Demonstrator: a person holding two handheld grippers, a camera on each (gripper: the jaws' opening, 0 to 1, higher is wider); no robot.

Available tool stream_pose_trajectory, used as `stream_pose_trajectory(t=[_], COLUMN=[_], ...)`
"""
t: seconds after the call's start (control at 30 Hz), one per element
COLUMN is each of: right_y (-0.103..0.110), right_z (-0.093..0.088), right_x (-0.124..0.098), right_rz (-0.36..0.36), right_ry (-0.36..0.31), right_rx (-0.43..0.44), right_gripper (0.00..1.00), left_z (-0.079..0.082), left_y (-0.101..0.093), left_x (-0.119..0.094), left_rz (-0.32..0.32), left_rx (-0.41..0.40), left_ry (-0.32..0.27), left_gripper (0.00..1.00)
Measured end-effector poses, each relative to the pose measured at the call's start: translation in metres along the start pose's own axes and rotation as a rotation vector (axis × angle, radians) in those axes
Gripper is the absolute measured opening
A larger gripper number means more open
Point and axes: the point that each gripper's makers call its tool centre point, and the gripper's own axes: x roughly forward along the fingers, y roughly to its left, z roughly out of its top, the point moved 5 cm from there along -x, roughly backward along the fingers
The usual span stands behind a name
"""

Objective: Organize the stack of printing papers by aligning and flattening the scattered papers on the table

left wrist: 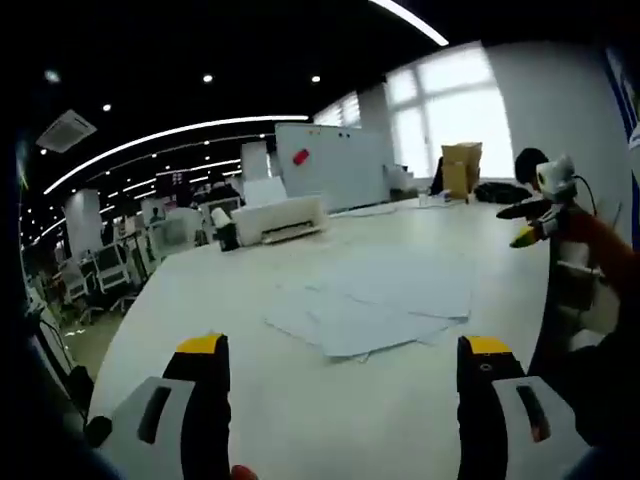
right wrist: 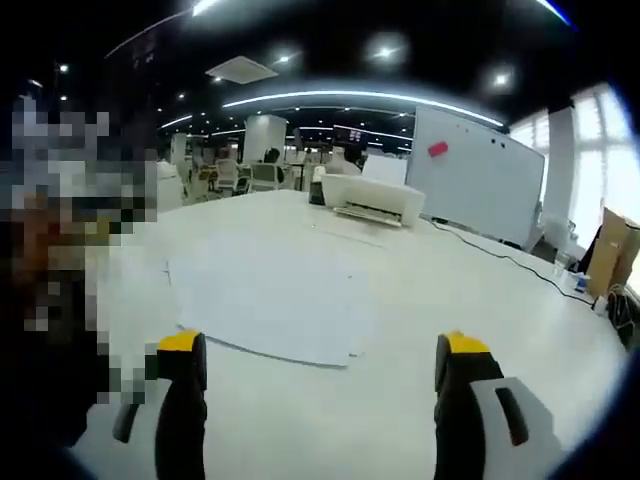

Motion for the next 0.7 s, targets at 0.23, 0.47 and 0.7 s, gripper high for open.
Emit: stream_pose_trajectory(t=[0.23,0.47,0.7], right_y=[0.001,0.005,0.006], right_z=[0.001,0.010,0.010], right_x=[0.001,0.000,0.003], right_rz=[0.005,0.056,0.062], right_ry=[-0.012,-0.098,-0.090], right_rx=[0.005,0.098,0.100], right_gripper=[0.90,0.90,0.90], left_z=[-0.001,0.000,-0.001], left_y=[-0.001,0.000,0.001], left_x=[0.001,0.001,0.000], left_rz=[0.000,0.002,0.009], left_rx=[-0.004,-0.015,-0.019], left_ry=[0.003,-0.020,-0.016], left_gripper=[0.97,0.97,0.97])
